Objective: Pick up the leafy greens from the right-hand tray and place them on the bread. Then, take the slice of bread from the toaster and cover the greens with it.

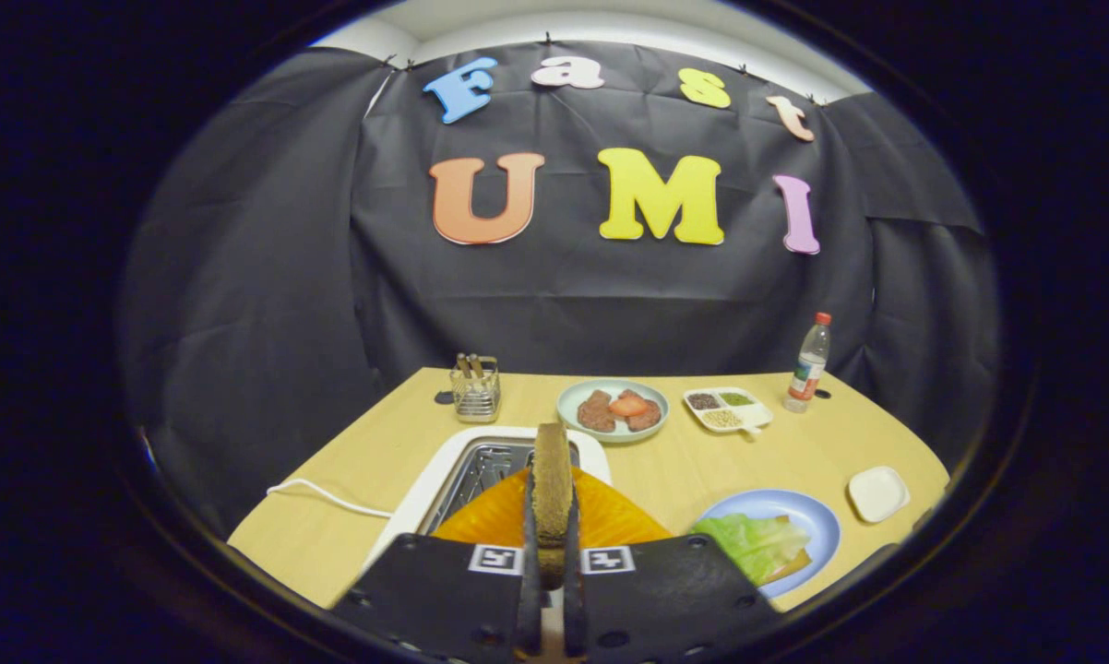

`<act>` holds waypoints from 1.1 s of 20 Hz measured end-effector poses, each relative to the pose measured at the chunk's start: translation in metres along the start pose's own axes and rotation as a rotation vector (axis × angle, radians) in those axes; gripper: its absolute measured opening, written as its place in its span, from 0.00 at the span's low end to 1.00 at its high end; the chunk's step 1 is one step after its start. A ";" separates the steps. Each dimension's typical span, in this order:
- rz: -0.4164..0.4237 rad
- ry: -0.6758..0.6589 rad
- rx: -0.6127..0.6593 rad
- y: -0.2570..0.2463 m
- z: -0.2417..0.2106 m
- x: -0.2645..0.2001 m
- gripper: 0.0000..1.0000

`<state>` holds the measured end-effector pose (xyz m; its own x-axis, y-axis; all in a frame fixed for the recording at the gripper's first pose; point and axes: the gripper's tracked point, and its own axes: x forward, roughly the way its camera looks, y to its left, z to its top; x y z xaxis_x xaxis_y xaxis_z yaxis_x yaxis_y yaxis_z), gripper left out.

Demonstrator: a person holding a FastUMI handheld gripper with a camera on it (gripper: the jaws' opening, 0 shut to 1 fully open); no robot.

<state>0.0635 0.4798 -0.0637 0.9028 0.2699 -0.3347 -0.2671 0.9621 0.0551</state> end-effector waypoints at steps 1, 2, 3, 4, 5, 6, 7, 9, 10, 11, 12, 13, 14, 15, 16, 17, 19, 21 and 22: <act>0.011 -0.004 0.007 0.002 0.001 -0.001 0.02; 0.017 -0.016 0.012 0.002 0.005 -0.006 0.02; 0.023 -0.028 0.020 0.001 0.011 -0.009 0.02; 0.030 -0.041 0.028 0.002 0.017 -0.013 0.02; 0.041 -0.054 0.041 0.002 0.024 -0.018 0.02; 0.052 -0.068 0.052 0.001 0.032 -0.023 0.02; 0.076 -0.084 0.069 0.002 0.040 -0.029 0.02; 0.104 -0.112 0.105 0.000 0.053 -0.042 0.01; 0.114 -0.129 0.116 -0.002 0.061 -0.047 0.02; 0.119 -0.143 0.124 -0.006 0.068 -0.052 0.02; 0.125 -0.157 0.137 -0.010 0.074 -0.057 0.02; 0.131 -0.167 0.146 -0.014 0.080 -0.062 0.02; 0.138 -0.175 0.153 -0.018 0.083 -0.067 0.01; 0.138 -0.186 0.159 -0.024 0.087 -0.073 0.01; 0.132 -0.197 0.164 -0.035 0.088 -0.078 0.01; 0.125 -0.206 0.168 -0.046 0.089 -0.081 0.01; 0.114 -0.198 0.179 -0.066 0.081 -0.086 0.01; 0.095 -0.190 0.181 -0.089 0.074 -0.086 0.01; 0.079 -0.188 0.184 -0.102 0.071 -0.084 0.01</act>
<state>0.0385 0.3618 0.0262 0.9330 0.3303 -0.1430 -0.2889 0.9242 0.2498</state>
